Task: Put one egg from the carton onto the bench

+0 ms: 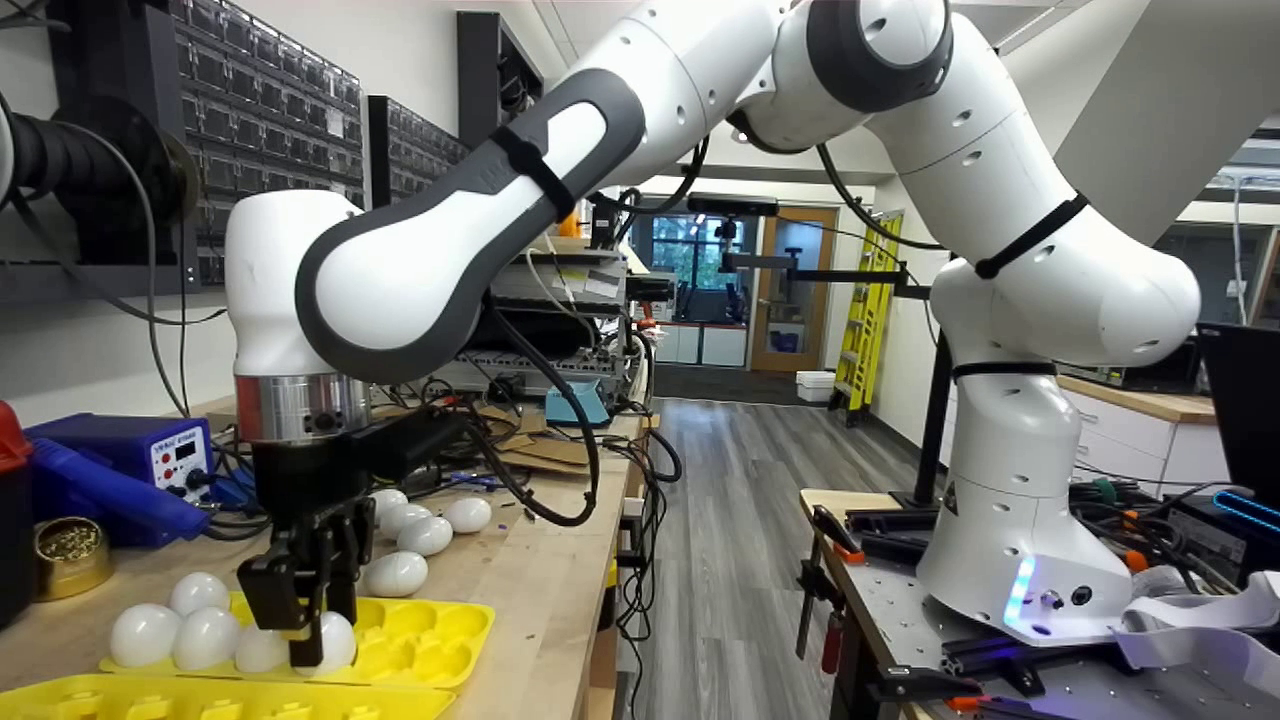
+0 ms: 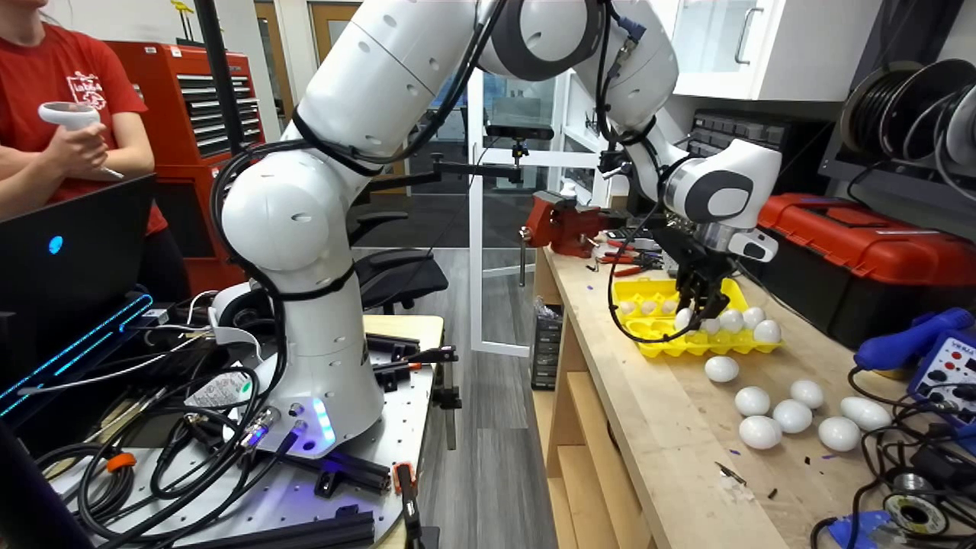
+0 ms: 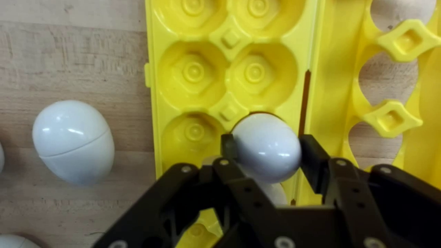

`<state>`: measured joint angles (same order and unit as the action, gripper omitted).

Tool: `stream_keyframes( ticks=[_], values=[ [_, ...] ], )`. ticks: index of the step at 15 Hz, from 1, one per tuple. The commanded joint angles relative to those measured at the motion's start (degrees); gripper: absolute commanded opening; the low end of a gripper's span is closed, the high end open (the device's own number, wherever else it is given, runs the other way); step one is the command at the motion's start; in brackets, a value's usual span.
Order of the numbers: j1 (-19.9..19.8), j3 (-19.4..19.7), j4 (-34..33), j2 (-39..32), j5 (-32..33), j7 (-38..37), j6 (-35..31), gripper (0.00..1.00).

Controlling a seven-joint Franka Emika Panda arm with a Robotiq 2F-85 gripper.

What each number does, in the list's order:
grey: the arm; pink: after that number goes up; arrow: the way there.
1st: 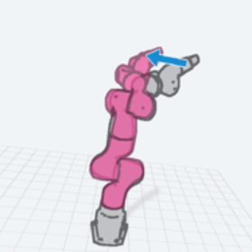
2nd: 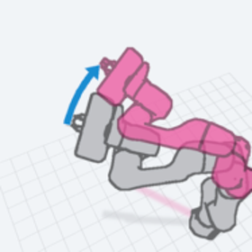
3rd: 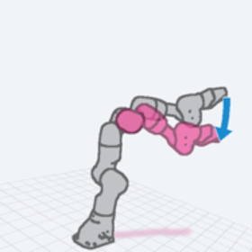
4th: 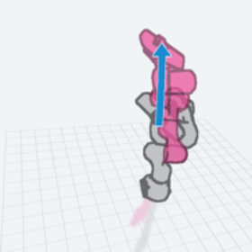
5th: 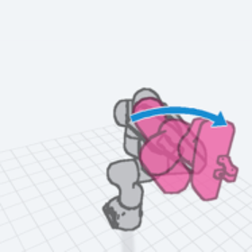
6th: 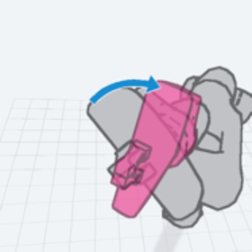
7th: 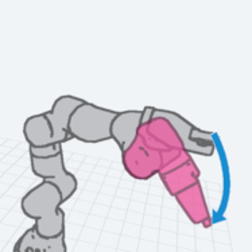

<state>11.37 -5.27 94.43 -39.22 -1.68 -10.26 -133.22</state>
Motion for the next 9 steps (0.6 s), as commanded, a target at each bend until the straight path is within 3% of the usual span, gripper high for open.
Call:
stream_keyframes(
  ticks=[1, 9],
  values=[
    [0.69, 0.72, 2.62, 3.82, 0.37, -1.28, -0.2, 0.24],
    [0.61, 3.39, 2.15, 6.64, 2.7, -3.04, 2.59, 0.24]
  ],
)
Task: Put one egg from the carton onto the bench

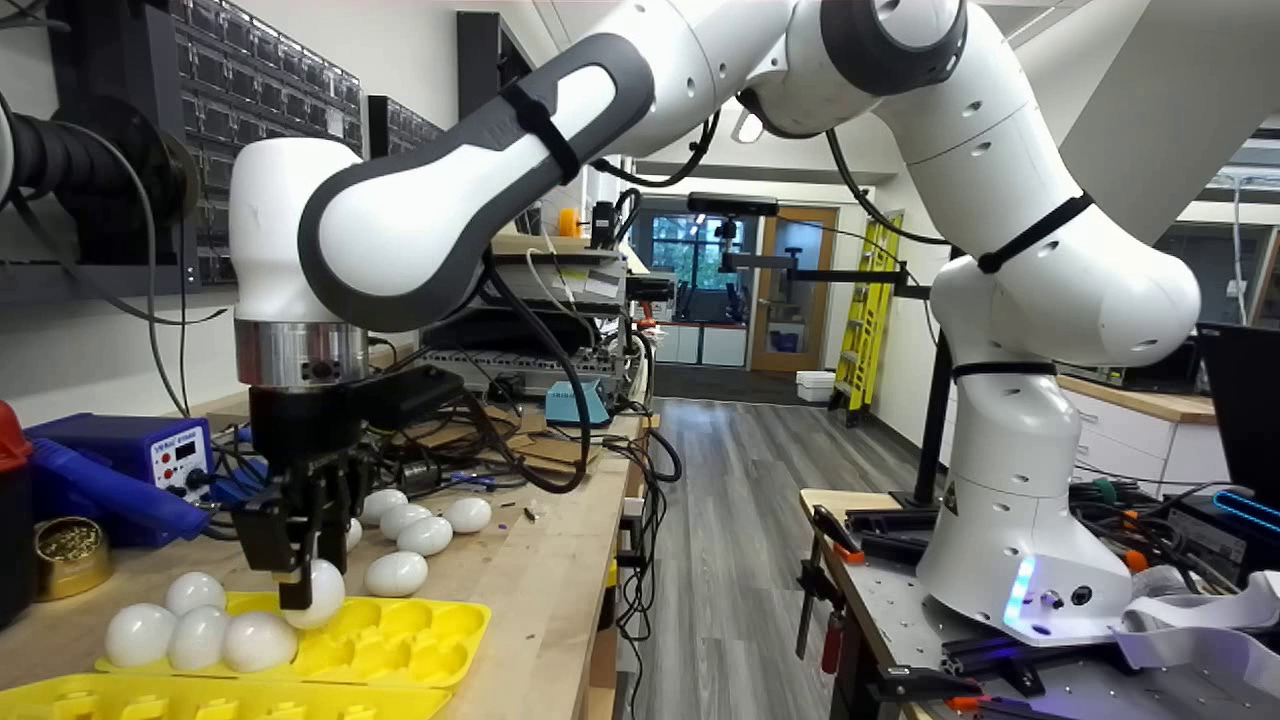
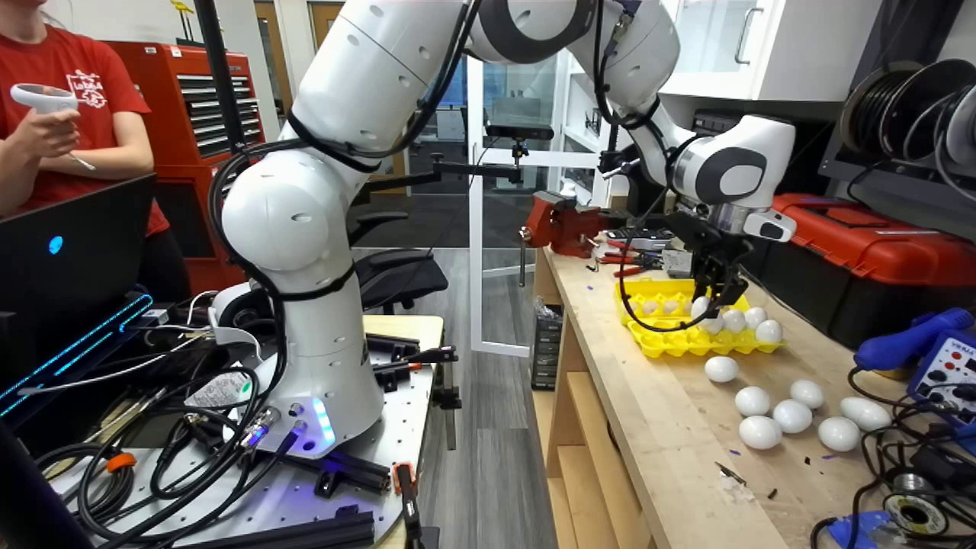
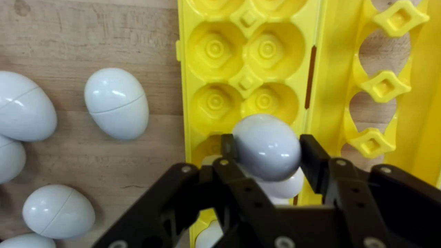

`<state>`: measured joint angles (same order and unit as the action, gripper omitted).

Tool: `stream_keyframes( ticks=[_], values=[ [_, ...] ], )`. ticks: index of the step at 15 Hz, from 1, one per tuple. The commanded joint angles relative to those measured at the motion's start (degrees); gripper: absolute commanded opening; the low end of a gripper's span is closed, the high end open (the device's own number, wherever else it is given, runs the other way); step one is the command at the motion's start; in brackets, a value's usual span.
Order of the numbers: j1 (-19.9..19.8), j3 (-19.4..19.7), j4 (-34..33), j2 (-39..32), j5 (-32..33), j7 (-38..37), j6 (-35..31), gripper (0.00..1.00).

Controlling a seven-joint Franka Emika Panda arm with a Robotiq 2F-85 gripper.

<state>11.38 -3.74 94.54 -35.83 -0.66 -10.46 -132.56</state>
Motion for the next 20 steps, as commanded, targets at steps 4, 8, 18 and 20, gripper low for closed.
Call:
stream_keyframes(
  ticks=[4, 8, 18, 20],
  values=[
    [0.47, 4.04, 1.43, 3.38, 3.15, -5.23, 2.0, 0.24],
    [0.42, 6.1, -0.05, 1.87, 4.6, -8.38, 2.5, 0.24],
    [0.77, 7.1, 11.22, 12.28, 6.5, -15.94, 2.36, 0.24],
    [-0.87, 6.92, 4.85, 4.22, 5.65, -14.66, 0.46, 0.24]
  ],
)
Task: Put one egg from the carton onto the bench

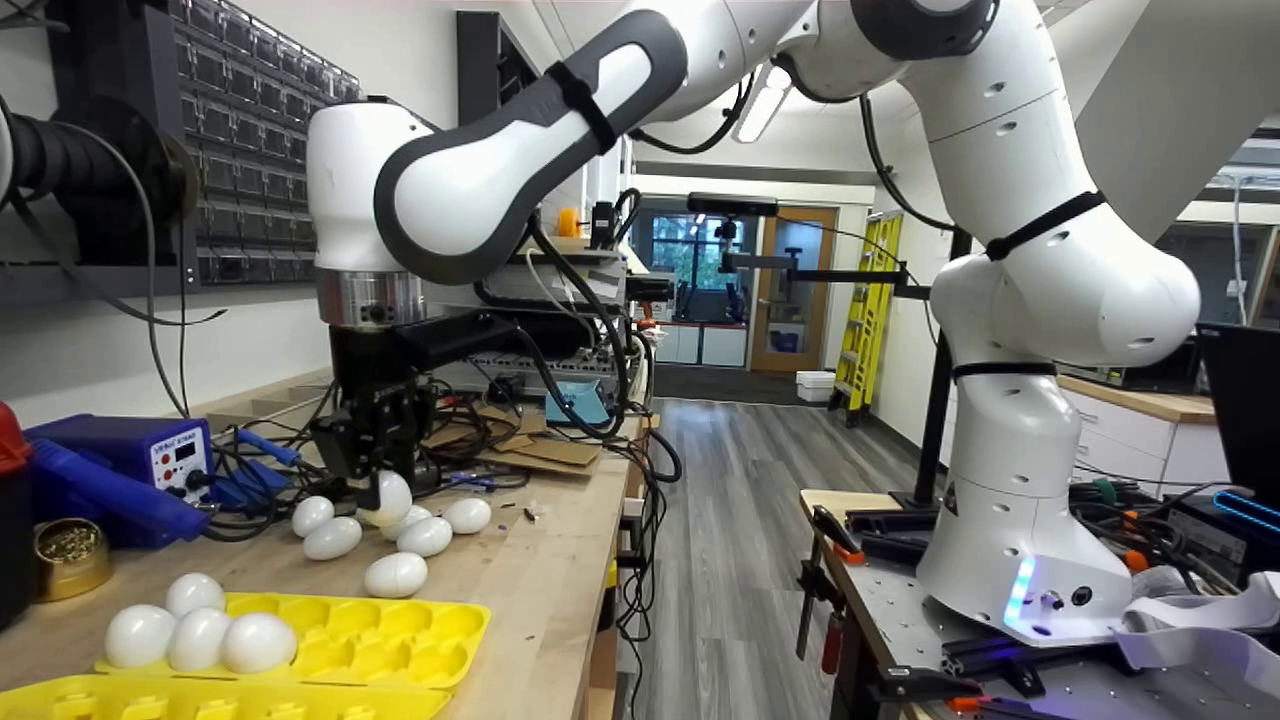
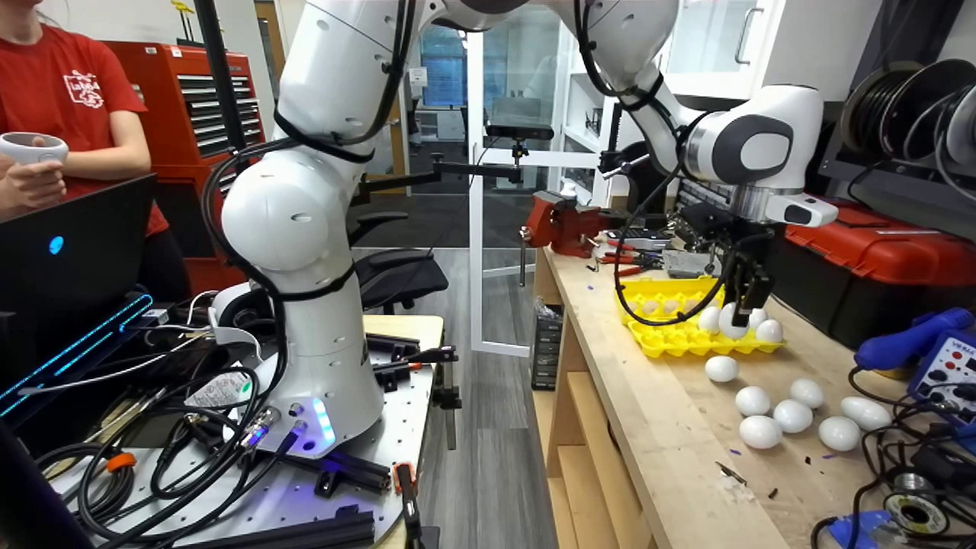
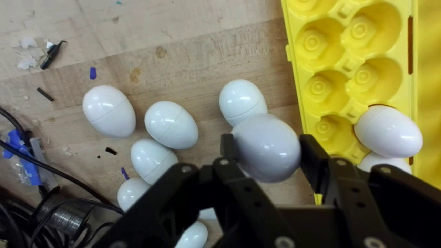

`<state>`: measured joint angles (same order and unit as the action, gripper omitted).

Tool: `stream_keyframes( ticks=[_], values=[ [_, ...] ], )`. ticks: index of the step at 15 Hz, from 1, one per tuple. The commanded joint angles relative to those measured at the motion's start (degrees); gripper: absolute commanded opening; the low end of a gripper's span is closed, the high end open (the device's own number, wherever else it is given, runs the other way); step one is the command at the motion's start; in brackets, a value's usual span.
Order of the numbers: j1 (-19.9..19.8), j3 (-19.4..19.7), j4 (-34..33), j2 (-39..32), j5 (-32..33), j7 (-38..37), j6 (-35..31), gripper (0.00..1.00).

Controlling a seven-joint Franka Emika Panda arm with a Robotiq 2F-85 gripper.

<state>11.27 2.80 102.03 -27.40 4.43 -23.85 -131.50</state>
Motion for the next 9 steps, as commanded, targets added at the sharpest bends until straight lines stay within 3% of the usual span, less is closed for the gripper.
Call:
stream_keyframes(
  ticks=[1, 9],
  values=[
    [-0.81, 0.54, -2.49, -4.84, 0.55, -1.35, -0.64, 0.24],
    [-1.21, 2.06, -6.45, -10.54, 0.26, -1.09, 0.75, 0.24]
  ],
)
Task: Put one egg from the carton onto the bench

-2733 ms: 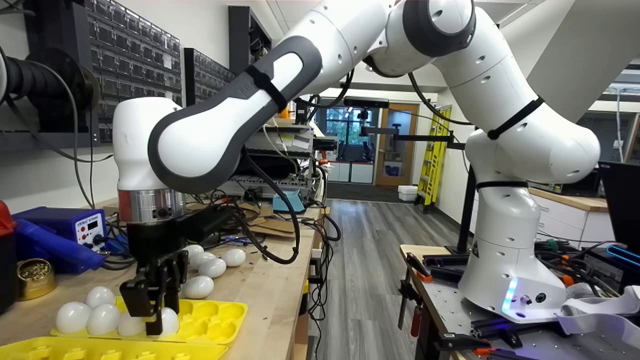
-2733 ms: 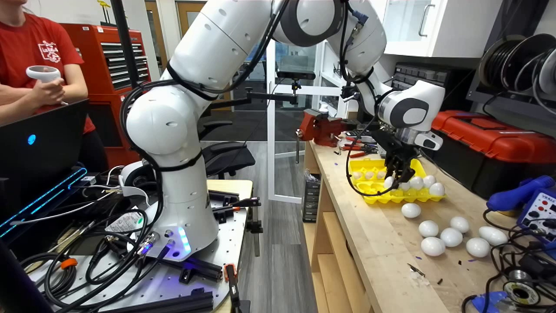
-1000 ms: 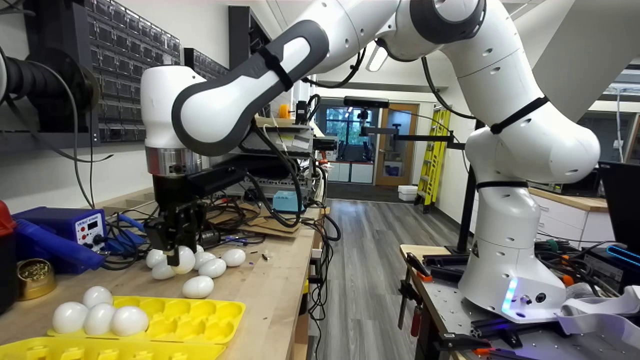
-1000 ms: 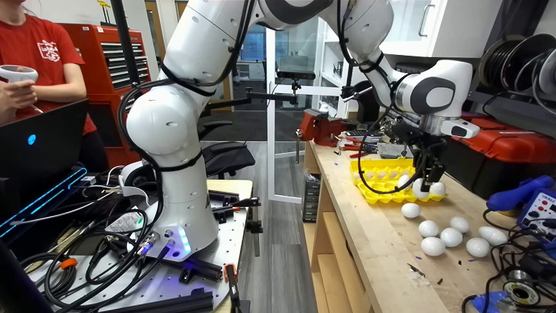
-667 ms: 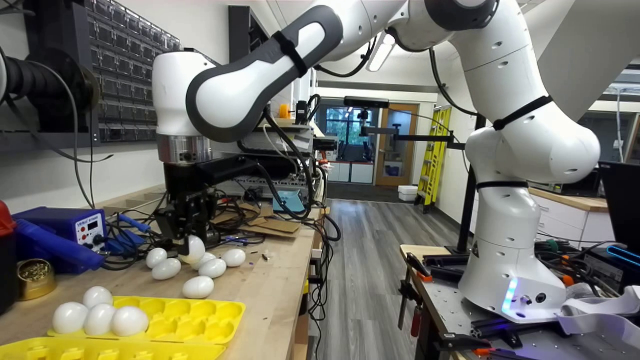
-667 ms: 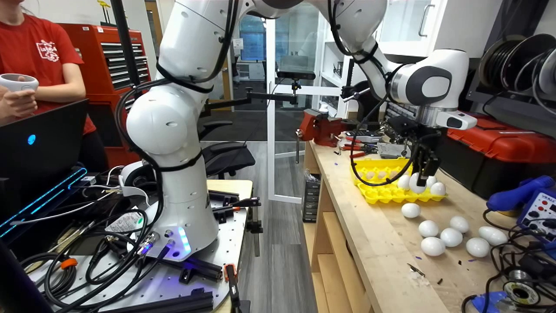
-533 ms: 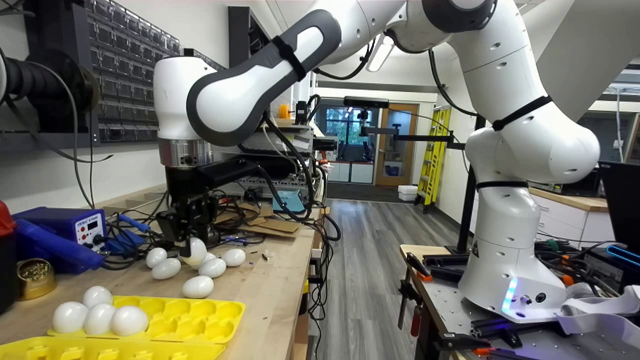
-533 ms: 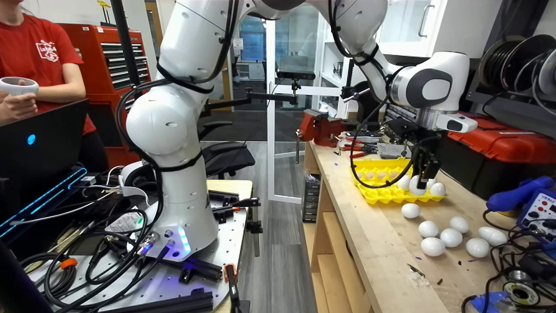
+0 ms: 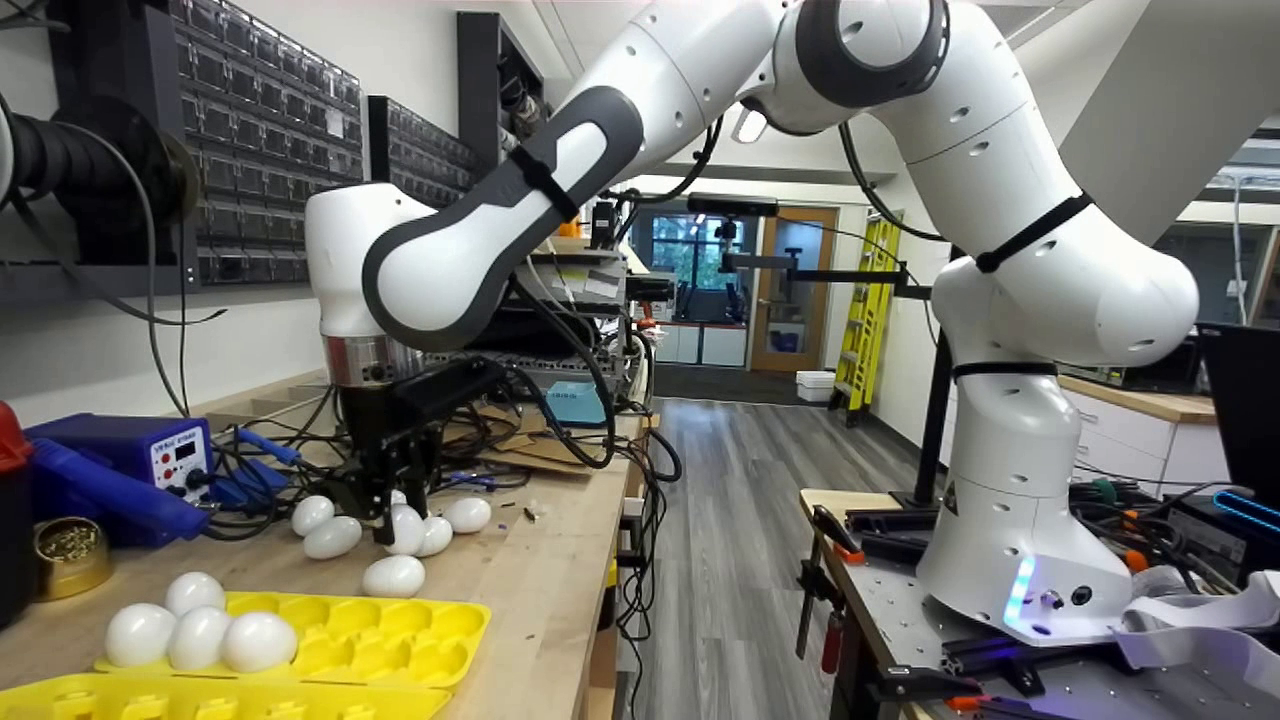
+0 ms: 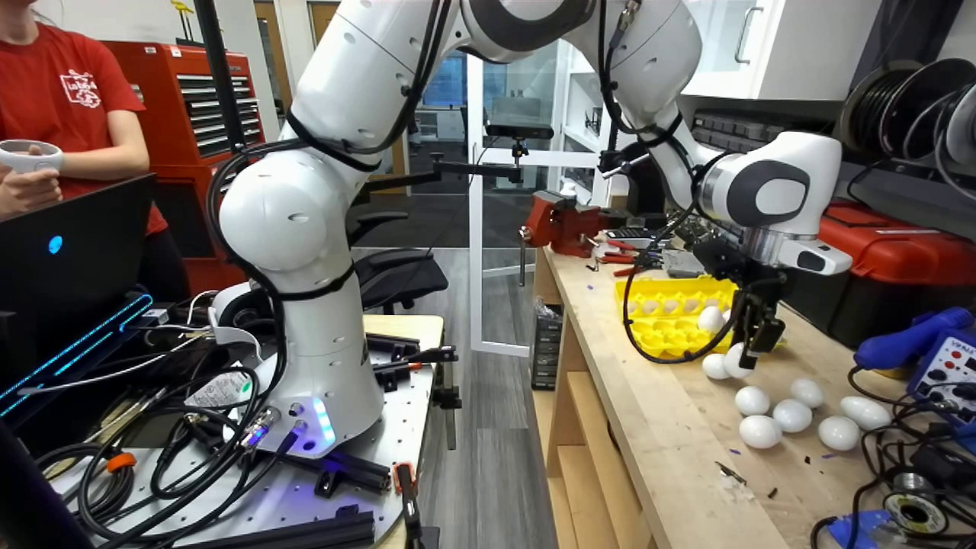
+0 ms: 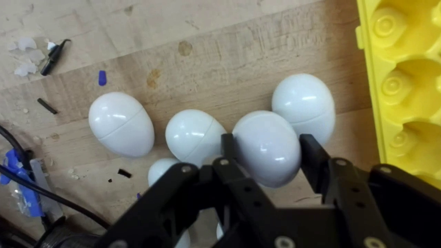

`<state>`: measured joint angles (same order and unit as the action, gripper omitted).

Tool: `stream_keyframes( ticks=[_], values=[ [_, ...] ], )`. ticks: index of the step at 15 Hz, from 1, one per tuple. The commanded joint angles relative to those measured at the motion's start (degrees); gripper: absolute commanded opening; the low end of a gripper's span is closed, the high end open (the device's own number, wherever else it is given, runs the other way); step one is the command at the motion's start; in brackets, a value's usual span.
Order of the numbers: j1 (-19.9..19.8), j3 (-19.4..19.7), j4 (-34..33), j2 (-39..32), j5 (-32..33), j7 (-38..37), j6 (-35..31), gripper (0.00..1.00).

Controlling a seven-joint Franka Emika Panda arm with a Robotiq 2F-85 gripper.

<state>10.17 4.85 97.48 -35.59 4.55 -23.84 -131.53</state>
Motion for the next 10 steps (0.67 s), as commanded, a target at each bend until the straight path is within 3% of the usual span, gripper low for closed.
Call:
stream_keyframes(
  ticks=[1, 7, 8, 10],
  values=[
    [-0.06, 0.0, -2.17, -2.97, 0.05, -1.04, 0.83, 0.24],
    [-0.04, -0.15, -4.51, -5.04, -0.43, -0.6, 1.77, 0.24],
    [0.25, 0.12, -4.6, -4.97, -0.02, -0.87, 1.67, 0.74],
    [0.4, 0.21, -4.12, -4.15, 0.22, -0.83, 1.25, 0.81]
  ],
)
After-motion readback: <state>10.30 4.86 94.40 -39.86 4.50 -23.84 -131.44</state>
